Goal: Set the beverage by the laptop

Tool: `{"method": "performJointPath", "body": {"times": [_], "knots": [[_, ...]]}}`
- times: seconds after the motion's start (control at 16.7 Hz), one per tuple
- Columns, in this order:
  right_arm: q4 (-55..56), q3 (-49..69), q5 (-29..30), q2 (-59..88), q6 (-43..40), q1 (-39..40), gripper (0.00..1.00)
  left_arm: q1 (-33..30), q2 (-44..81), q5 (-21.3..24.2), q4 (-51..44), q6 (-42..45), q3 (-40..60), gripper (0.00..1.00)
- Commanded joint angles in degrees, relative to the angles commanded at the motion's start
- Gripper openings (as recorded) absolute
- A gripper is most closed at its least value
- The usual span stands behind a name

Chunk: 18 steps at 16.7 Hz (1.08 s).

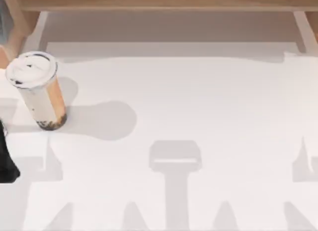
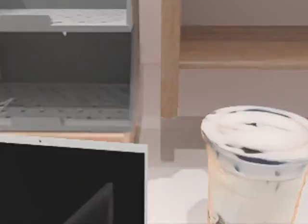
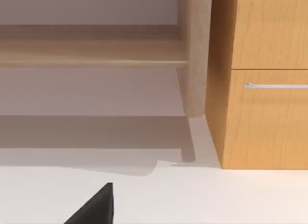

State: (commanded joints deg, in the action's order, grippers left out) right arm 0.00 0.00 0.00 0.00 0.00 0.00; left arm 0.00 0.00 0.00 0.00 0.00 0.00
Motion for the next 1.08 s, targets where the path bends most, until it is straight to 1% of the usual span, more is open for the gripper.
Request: {"method": "performJointPath", "body": {"times": [0.18, 0.3, 0.42, 0.54, 0.9, 1.08], "knots": [[0.00, 0.00, 0.00, 0.00, 0.00, 0.00, 1.00, -0.21, 0.74, -0.15, 0.72, -0.05, 0.15, 1.00], [0.00, 0.00, 0.00, 0.00, 0.00, 0.00, 1.00, -0.96, 3.83, -0.76, 3.47, -0.22, 0.68, 1.00], [0.00, 0.00, 0.00, 0.00, 0.00, 0.00, 1.00, -2.14, 9.46, -1.85, 7.84, -0.49, 1.43, 1.00], [0.00, 0.00, 0.00, 0.00, 0.00, 0.00, 1.00, -3.59, 17.42, -3.19, 13.24, -0.85, 2.30, 1.00], [0.00, 0.00, 0.00, 0.00, 0.00, 0.00, 1.00, -8.79, 48.06, -7.42, 31.34, -2.20, 5.15, 1.00], [0.00, 0.00, 0.00, 0.00, 0.00, 0.00, 1.00, -11.17, 61.30, -9.18, 39.33, -2.86, 6.44, 1.00]]}}
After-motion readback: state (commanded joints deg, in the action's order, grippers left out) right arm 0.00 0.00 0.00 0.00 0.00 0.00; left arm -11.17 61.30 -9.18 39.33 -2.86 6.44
